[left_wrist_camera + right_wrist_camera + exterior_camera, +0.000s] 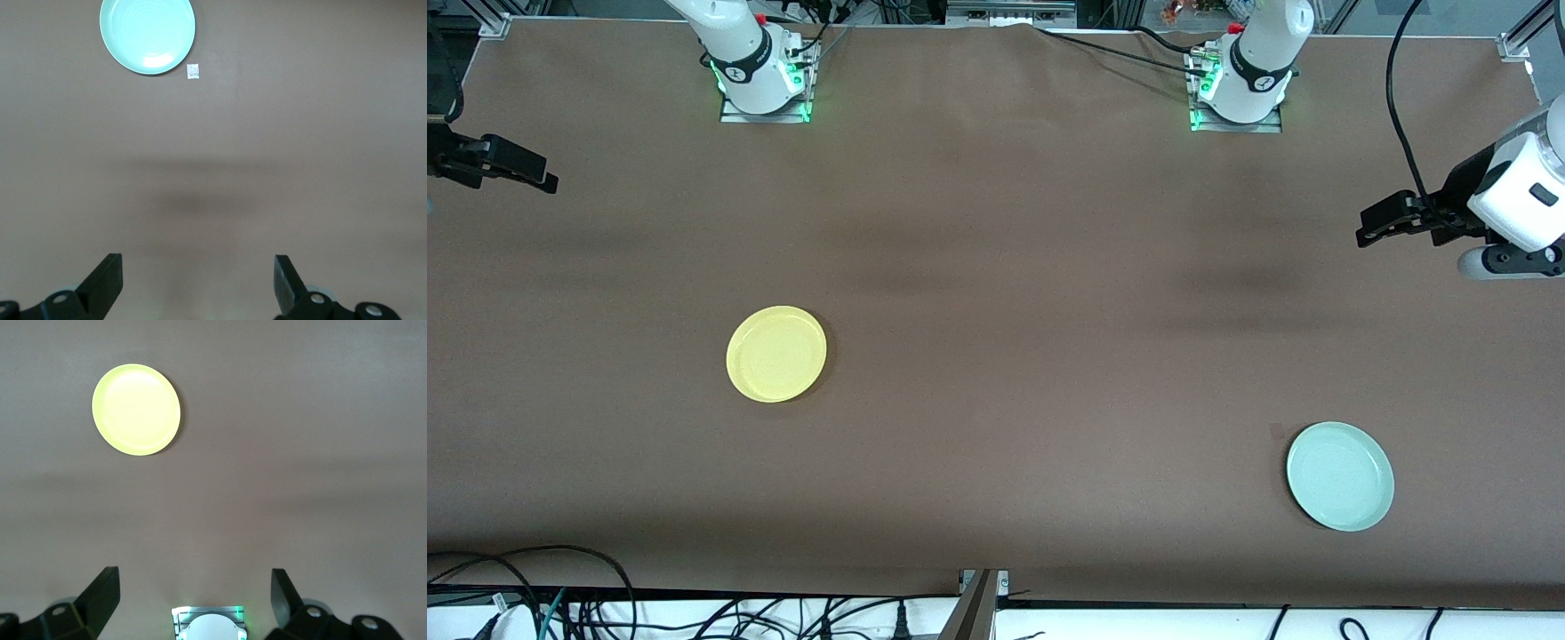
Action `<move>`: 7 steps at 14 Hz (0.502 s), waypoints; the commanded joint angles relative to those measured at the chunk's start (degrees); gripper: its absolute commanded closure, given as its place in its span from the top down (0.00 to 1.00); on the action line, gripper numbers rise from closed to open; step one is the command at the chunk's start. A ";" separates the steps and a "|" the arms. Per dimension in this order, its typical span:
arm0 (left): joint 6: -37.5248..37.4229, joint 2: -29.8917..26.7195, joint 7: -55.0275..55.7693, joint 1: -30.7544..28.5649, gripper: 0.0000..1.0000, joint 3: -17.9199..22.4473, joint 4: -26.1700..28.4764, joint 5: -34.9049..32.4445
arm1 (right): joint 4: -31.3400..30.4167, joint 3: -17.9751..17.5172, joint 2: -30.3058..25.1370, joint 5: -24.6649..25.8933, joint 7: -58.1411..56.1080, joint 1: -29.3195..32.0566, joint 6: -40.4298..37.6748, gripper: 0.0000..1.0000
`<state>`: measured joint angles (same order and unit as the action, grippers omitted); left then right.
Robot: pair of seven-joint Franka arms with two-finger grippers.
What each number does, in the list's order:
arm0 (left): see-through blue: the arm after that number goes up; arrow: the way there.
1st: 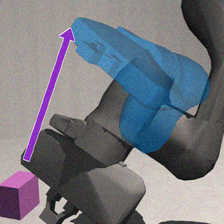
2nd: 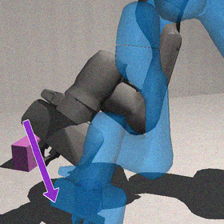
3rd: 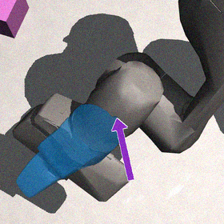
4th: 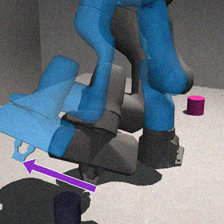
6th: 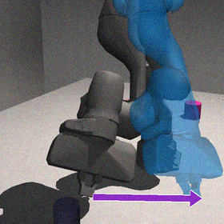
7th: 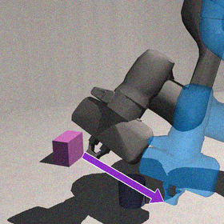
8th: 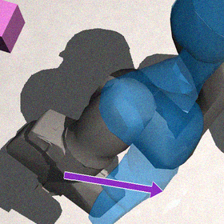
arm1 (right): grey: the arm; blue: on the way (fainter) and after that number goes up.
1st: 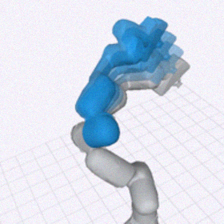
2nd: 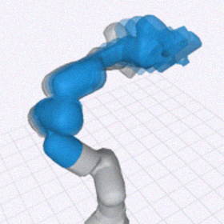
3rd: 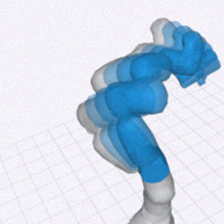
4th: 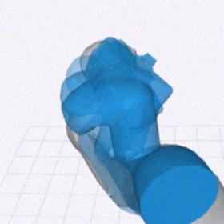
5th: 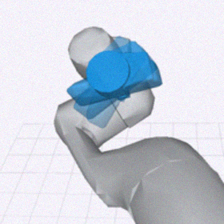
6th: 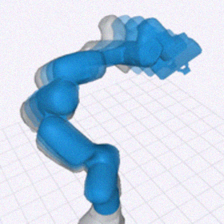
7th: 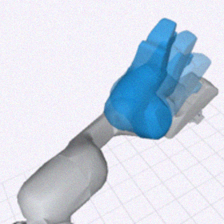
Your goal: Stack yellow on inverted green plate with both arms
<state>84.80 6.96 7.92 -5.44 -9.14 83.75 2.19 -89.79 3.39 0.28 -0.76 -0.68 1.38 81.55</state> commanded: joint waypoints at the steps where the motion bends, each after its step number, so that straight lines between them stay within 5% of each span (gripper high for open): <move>1: 0.10 -2.64 -0.80 0.08 1.00 -0.52 2.62 -0.42 | 0.58 0.12 -0.45 0.24 0.16 -0.06 -1.13 1.00; 7: 0.10 -1.43 -0.11 -0.09 1.00 -0.53 1.24 -0.60 | 0.58 0.04 -0.45 0.24 0.16 -0.06 -1.13 1.00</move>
<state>84.78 6.52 7.82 -5.34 -9.50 83.86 2.18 -89.79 3.42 0.28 -0.76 -0.68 1.38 81.49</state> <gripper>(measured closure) 0.000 0.000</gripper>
